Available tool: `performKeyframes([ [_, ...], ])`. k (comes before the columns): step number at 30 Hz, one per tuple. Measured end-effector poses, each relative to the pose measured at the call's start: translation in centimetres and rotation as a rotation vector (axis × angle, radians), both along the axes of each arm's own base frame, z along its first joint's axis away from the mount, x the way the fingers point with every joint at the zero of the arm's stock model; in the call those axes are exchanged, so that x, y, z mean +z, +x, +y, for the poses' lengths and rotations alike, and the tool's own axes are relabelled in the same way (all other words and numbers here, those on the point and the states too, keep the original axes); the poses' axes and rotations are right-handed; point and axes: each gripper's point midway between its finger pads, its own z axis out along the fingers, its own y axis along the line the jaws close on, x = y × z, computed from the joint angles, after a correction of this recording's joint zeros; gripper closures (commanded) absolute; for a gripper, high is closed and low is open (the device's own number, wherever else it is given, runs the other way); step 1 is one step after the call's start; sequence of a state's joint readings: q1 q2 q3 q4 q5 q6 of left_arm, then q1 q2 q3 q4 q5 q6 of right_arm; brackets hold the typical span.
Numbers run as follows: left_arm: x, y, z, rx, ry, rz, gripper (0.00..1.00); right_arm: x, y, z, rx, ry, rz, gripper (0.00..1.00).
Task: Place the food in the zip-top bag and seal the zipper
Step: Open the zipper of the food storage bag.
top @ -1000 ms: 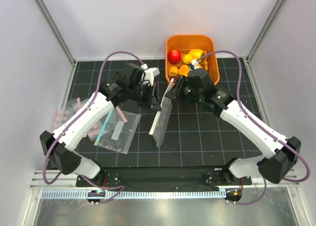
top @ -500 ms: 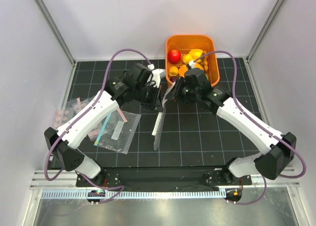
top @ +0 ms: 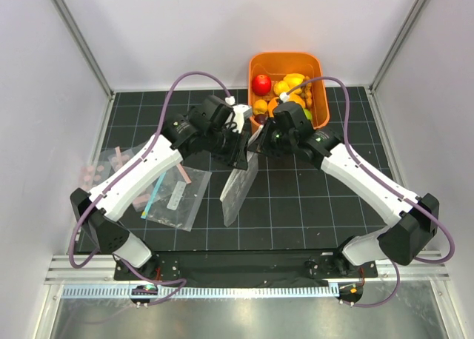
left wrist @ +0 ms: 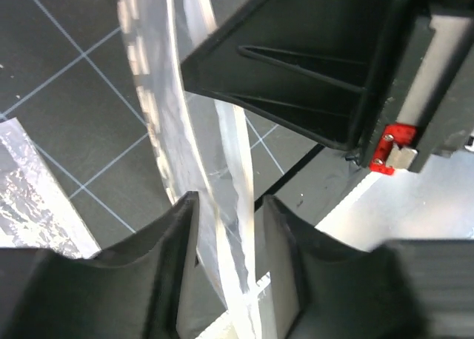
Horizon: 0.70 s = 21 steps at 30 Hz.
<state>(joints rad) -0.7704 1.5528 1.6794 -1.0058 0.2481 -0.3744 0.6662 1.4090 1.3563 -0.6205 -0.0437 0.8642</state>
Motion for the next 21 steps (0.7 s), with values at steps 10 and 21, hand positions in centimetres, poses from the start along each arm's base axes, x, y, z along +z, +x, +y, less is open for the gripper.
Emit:
performKeyframes([
  [10,0.3,2.3,2.0,0.133,-0.024,0.018,0.48,1.0,0.3,0.4,0.033,0.017,-0.059,0.99],
  [21,-0.3,2.7,1.6,0.153,-0.042,0.069,0.84,2.8,0.0,0.7,0.067,0.059,-0.115,0.99],
])
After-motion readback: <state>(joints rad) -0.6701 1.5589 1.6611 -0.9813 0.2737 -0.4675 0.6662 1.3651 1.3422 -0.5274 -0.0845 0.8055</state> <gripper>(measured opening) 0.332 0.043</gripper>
